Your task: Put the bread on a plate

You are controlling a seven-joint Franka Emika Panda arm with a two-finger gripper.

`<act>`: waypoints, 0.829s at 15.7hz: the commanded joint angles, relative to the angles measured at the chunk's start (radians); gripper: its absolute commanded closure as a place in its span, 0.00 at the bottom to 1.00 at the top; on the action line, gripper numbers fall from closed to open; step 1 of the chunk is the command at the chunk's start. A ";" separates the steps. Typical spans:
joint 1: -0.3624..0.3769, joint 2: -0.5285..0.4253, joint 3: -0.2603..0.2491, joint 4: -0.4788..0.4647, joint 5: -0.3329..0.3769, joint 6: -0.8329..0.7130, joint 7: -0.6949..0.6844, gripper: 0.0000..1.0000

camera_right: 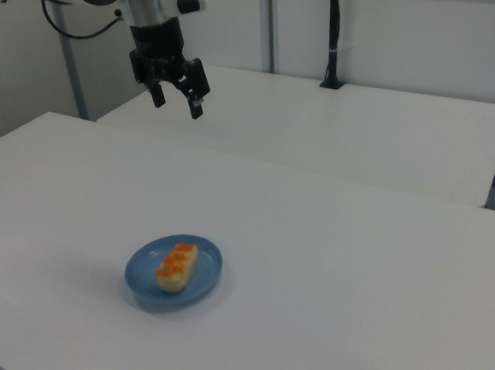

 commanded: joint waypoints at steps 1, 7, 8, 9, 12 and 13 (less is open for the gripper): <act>0.027 -0.009 -0.042 0.014 -0.006 -0.015 0.007 0.00; 0.013 -0.076 -0.044 -0.029 -0.009 -0.020 -0.001 0.00; 0.008 -0.078 -0.047 -0.030 -0.009 -0.020 -0.005 0.00; 0.004 -0.078 -0.054 -0.029 -0.008 -0.021 0.001 0.00; 0.004 -0.078 -0.077 -0.029 -0.009 -0.023 -0.005 0.00; 0.004 -0.076 -0.077 -0.029 -0.014 -0.024 -0.011 0.00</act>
